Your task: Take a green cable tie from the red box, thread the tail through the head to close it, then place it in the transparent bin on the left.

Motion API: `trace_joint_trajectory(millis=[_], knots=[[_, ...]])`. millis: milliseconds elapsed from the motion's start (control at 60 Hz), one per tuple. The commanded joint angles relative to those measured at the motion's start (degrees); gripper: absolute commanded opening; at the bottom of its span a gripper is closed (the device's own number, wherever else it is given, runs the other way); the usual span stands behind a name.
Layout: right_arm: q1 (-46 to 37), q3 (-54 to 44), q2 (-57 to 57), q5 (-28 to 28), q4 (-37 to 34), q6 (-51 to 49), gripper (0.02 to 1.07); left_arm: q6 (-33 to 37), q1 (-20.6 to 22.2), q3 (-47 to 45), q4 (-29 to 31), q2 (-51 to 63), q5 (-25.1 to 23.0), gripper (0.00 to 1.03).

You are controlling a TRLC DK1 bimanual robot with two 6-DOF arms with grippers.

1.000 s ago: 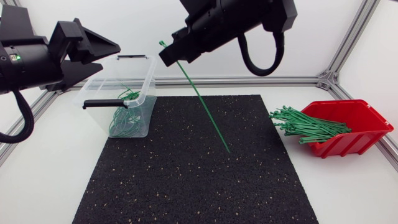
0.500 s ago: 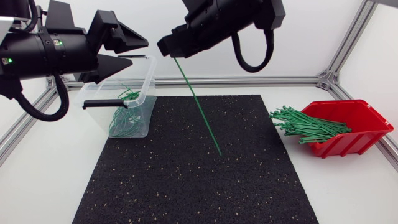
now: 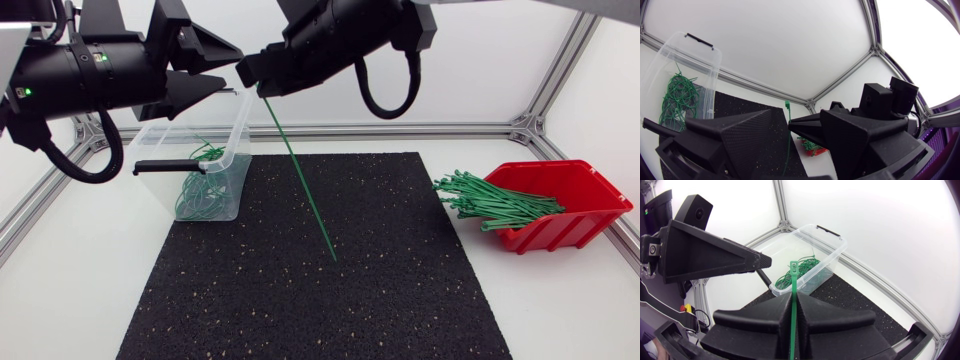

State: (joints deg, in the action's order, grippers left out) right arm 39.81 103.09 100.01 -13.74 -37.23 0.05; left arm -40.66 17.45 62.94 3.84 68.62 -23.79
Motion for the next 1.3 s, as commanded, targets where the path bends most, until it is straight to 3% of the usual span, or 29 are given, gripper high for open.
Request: trace_joint_trajectory(millis=[0, 467, 883, 1283], knots=[[0.71, 1.06, 0.63, -0.41, 0.50, 1.79, 0.08, -2.05, 0.65, -1.24, -1.11, 1.34, -1.08, 0.65], [1.67, -7.11, -9.30, 0.11, 0.58, 3.81, 0.08, -3.37, 4.52, -4.58, -2.34, -1.65, -1.70, 0.65], [1.85, -12.56, -13.17, 0.55, 0.67, 3.81, 0.08, -8.47, 6.28, -6.25, -3.31, -4.46, -1.61, 0.65], [2.38, -16.96, -15.02, 0.11, 1.81, 3.55, 0.08, -8.99, 8.12, -8.53, -5.33, -4.28, -1.17, 0.65]])
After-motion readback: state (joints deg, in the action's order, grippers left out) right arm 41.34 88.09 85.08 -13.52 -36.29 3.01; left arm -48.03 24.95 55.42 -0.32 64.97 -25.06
